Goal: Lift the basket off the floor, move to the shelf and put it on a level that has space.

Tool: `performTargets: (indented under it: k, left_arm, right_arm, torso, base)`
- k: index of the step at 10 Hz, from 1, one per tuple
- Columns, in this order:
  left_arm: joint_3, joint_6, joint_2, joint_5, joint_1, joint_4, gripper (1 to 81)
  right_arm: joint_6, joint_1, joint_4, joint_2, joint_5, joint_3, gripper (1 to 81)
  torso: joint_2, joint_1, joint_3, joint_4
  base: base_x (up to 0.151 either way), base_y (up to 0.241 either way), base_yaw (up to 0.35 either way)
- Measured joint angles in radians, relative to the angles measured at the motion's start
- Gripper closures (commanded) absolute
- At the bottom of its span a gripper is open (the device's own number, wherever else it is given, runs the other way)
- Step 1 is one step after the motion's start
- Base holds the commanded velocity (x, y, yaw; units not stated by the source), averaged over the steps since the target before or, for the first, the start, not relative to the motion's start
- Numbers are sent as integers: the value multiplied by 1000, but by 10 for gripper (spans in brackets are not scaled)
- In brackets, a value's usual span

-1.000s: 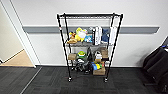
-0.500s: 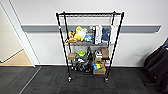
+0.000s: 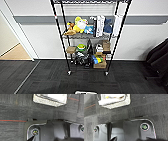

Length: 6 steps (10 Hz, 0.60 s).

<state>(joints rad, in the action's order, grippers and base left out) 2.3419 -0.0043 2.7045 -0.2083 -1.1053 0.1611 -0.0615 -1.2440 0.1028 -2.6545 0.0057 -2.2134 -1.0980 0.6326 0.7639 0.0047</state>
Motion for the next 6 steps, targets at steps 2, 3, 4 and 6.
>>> performTargets:
  k: [2,3,4,6]
  left_arm:
    - [5,0,3,-14,26,10,10]
    - [17,0,6,-14,44,27,10]
    - [33,0,10,-27,54,39,10]
    - [51,0,18,-51,81,49,10]
  right_arm:
    - [0,21,10,3,-9,0,10]
    - [0,33,17,3,-8,1,10]
    - [0,43,21,2,-15,2,10]
    - [0,73,38,2,-39,5,10]
  torso:
    - [-51,34,33,0]
    - [-79,51,42,0]
    - [-112,72,45,0]
    - [-181,116,45,0]
  base:
    - [0,0,0]
    - [0,0,0]
    - [0,0,0]
    - [0,0,0]
